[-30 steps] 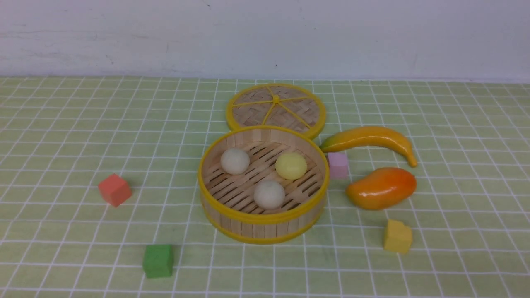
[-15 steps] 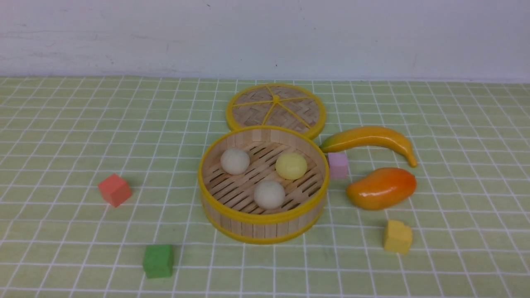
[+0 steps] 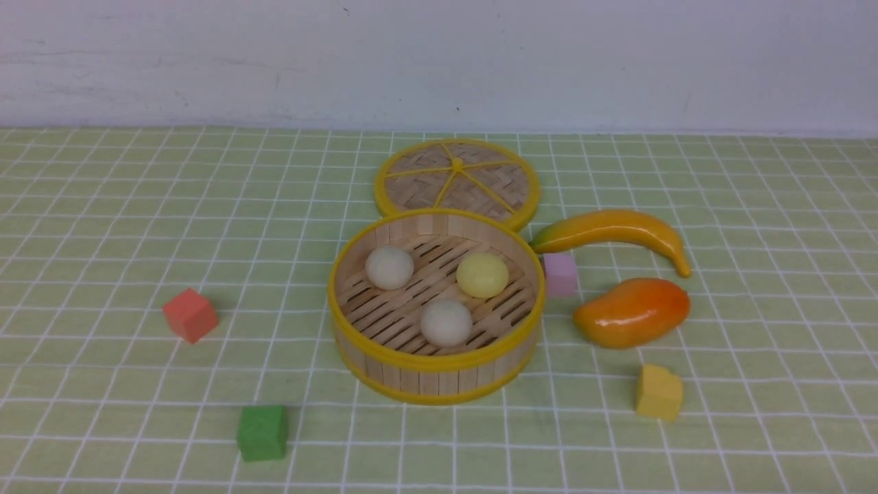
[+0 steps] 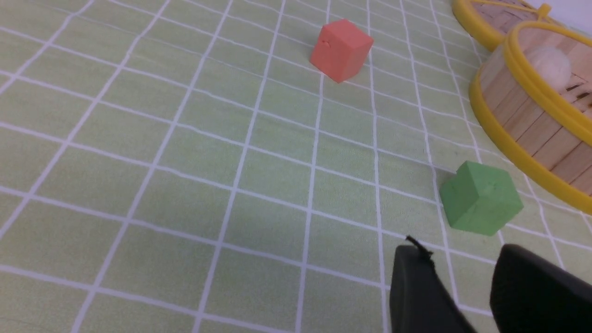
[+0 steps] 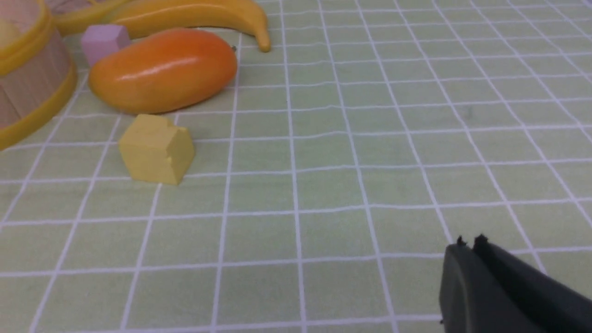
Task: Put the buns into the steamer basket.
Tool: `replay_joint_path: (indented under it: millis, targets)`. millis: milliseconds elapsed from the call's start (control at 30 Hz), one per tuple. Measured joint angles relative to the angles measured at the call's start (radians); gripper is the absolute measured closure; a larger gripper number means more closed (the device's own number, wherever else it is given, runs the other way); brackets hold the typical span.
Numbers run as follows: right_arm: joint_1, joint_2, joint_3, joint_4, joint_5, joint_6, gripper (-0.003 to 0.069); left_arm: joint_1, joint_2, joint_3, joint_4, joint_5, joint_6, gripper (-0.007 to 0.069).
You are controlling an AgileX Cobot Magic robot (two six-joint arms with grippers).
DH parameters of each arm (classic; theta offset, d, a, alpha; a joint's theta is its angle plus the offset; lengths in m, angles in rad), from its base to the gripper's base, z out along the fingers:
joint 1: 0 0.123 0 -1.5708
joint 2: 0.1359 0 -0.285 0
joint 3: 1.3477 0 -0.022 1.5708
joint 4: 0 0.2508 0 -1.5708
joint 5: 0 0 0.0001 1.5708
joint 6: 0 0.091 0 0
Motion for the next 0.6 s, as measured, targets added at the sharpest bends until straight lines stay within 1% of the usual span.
replay_joint_path:
  millis: [100,600]
  targets:
    - [0.000,0.000,0.001,0.020,0.000,-0.020,0.0648,0.000,0.000,0.000,0.000,0.000,0.000,0.0387]
    - [0.000,0.000,0.002,0.029,-0.004,-0.024,0.0636,0.000,0.000,0.000,0.000,0.000,0.000,0.0387]
